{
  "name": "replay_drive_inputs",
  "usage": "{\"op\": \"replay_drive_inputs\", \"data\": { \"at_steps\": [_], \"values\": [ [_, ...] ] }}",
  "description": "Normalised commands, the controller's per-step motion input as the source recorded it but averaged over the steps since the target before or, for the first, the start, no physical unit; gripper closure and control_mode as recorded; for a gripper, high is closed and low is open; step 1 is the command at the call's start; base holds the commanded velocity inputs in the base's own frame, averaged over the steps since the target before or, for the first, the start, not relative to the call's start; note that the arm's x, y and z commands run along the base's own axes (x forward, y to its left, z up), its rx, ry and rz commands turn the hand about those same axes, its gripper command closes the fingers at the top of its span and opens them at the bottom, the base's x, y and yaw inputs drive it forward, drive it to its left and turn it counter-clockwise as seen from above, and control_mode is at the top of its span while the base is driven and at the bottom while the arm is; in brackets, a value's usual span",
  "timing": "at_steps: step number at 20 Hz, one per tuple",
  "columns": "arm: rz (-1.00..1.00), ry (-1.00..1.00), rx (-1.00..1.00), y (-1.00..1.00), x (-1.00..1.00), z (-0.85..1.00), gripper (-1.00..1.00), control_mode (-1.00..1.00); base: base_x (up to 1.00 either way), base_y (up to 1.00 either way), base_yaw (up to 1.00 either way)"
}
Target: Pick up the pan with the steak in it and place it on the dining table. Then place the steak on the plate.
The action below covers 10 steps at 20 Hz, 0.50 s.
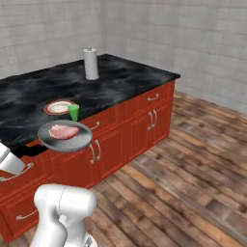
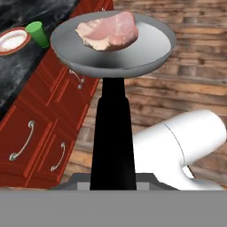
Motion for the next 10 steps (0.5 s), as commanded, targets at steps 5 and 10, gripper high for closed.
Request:
{"op": "replay_drive_inputs", "data": {
  "at_steps": [5,10],
  "values": [
    [0.0,0.0,0.0,0.0,0.0,0.0,1.0,1.0,-0.03,0.0,0.5],
    [0.0,0.0,0.0,0.0,0.0,0.0,1.0,1.0,-0.03,0.0,0.5]
  ]
}}
